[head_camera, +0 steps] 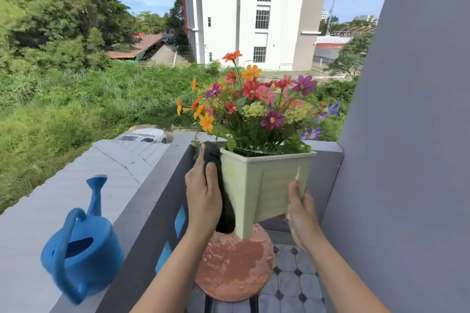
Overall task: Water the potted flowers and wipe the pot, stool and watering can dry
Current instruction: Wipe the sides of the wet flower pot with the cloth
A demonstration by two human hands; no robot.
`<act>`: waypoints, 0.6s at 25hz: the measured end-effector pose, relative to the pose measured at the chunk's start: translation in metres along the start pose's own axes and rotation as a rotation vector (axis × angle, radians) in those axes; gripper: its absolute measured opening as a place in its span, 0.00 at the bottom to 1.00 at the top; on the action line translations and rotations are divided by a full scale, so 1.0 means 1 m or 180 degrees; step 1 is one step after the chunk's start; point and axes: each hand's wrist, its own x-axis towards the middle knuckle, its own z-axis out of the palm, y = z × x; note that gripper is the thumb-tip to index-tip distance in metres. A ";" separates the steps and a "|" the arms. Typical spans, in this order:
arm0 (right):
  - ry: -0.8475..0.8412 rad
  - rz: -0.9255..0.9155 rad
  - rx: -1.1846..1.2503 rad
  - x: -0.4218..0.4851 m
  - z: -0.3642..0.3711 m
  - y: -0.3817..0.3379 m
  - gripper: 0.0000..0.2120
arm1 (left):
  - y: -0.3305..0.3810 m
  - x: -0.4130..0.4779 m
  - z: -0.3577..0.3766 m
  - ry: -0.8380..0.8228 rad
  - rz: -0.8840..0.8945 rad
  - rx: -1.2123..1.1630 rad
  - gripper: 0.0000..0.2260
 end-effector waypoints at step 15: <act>-0.0068 0.0205 0.0248 -0.007 -0.007 -0.005 0.42 | 0.015 -0.005 0.002 -0.0248 0.0947 -0.0176 0.19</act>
